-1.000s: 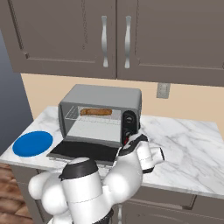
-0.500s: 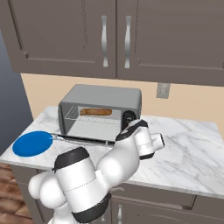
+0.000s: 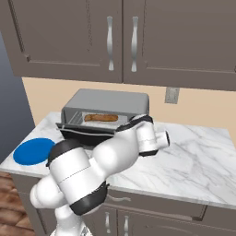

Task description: Pull the toaster oven rack outwards. Pick up the baguette from the plate and place it on the toaster oven rack. Close the toaster oven door fully and set the temperature to the lowest setting.

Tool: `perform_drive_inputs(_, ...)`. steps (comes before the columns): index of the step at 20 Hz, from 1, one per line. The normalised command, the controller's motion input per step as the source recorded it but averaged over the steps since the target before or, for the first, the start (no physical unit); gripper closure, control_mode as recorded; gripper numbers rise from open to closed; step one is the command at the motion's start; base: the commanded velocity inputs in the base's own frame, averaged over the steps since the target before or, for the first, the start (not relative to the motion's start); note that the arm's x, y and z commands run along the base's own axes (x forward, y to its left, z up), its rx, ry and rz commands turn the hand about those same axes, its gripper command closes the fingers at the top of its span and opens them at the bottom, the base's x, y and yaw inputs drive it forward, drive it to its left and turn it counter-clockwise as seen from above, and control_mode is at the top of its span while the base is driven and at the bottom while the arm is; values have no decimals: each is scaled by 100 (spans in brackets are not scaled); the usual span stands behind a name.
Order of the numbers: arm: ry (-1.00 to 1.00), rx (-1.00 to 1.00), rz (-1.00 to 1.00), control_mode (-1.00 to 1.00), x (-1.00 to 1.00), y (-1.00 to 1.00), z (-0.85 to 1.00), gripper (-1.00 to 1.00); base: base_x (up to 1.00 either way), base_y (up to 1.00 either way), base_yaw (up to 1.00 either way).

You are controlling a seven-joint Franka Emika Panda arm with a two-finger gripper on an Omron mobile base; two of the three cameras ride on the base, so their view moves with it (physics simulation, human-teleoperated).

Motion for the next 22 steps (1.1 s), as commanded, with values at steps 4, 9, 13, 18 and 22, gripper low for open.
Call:
perform_drive_inputs(4, 7, -7, -18, -100, 67, 65, 73, -100, 0, 0, 0)
perform_drive_inputs(9, 5, -9, -26, -100, 80, 68, 72, -100, 0, 0, 0)
perform_drive_inputs(13, 7, -10, -35, -100, 86, 61, 76, -100, 0, 0, 0)
perform_drive_inputs(18, 9, -10, -39, -100, 85, 58, 78, -100, 0, 0, 0)
perform_drive_inputs(22, 18, -5, -33, -100, 85, 34, 83, -100, 0, 0, 0)
